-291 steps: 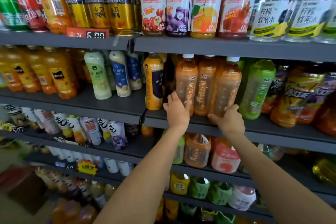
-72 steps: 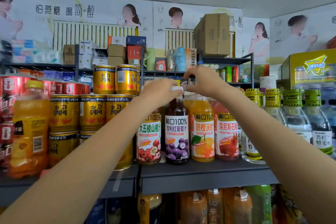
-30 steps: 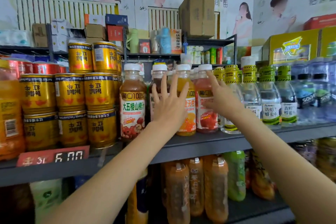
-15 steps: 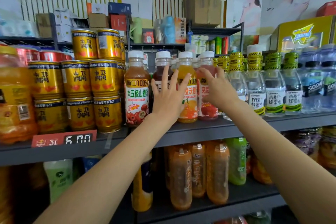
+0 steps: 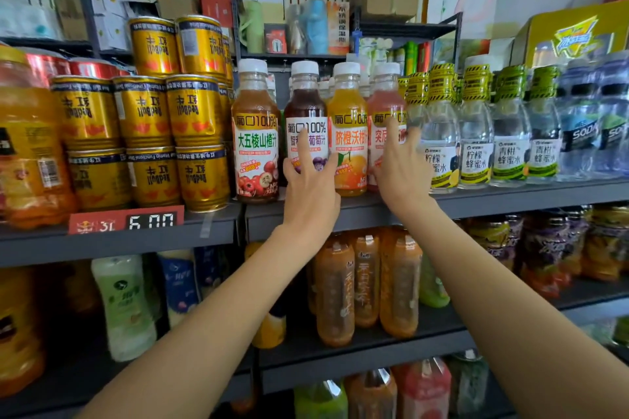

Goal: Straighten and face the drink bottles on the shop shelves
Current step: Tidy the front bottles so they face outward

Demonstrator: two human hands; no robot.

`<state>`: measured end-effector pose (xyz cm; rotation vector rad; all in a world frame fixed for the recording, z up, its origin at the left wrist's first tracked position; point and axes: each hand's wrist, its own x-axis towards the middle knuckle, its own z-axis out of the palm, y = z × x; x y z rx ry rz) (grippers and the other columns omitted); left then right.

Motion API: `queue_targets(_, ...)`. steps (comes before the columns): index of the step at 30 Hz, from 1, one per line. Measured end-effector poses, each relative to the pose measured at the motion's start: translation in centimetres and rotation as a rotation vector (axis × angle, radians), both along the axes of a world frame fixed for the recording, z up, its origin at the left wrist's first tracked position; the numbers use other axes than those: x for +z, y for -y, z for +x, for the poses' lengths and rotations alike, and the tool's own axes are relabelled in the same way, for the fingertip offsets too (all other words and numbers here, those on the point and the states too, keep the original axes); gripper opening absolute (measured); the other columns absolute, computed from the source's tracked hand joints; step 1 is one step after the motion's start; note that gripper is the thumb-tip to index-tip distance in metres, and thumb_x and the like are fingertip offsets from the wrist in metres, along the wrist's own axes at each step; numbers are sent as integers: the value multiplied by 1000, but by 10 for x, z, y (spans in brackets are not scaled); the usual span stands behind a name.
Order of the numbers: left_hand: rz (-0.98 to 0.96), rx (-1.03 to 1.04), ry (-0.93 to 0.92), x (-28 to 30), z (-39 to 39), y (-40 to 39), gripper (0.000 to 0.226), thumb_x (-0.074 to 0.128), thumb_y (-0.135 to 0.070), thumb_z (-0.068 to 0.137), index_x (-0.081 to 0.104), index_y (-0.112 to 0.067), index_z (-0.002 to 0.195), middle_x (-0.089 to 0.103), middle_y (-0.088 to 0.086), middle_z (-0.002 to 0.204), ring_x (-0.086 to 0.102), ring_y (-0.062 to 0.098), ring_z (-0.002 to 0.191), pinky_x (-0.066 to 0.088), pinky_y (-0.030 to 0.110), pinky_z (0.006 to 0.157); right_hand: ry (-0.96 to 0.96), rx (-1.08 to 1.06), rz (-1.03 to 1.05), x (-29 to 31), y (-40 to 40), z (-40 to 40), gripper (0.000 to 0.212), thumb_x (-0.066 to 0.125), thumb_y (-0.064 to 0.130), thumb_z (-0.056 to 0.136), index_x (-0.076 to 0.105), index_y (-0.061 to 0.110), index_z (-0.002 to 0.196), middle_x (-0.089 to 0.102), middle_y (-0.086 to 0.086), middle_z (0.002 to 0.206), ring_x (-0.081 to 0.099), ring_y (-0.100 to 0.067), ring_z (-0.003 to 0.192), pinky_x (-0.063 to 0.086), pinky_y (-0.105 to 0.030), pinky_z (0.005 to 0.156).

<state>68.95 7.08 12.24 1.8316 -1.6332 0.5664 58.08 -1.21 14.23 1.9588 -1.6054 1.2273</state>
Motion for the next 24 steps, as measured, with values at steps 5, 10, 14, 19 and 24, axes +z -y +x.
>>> queue_targets(5, -36, -8, 10, 0, 6, 0, 58, 49, -7, 93, 29, -20, 145, -16, 9, 155, 14, 41, 135, 40, 37, 99, -15, -14, 18, 0, -1, 0, 58, 57, 15, 91, 23, 18, 138, 32, -20, 134, 58, -40, 96, 37, -36, 56)
queue_targets(10, -220, 16, 96, -11, 18, -19, 53, 56, -15, 87, 41, -17, 138, 11, 14, 154, 17, 38, 137, 28, 47, 107, -5, 142, -110, 0, -19, -6, 54, 66, 21, 85, 39, 8, 130, 34, -20, 135, 38, -38, 121, 49, -43, 77)
queue_targets(14, -149, 139, -185, -16, 33, -28, 58, 55, -22, 88, 30, -12, 140, 2, 18, 153, 12, 42, 136, 25, 48, 109, 26, 403, -91, -11, -37, 8, 43, 67, 23, 85, 47, 6, 118, 51, -16, 117, 51, -32, 105, 47, -40, 84)
queue_targets(19, 6, 154, -355, 5, 44, -26, 57, 55, -26, 91, 29, -25, 142, 9, 23, 150, 29, 45, 126, 28, 44, 105, 11, 400, 121, -13, -48, 39, 44, 64, 40, 85, 51, 5, 108, 62, -13, 100, 60, -30, 93, 44, -35, 69)
queue_targets(24, 48, 148, -307, 4, 47, -27, 56, 53, -24, 92, 31, -33, 143, 22, 17, 141, 30, 39, 118, 31, 38, 100, -6, 326, 167, -3, -53, 60, 54, 67, 42, 83, 47, 3, 115, 62, -13, 112, 60, -29, 104, 38, -30, 68)
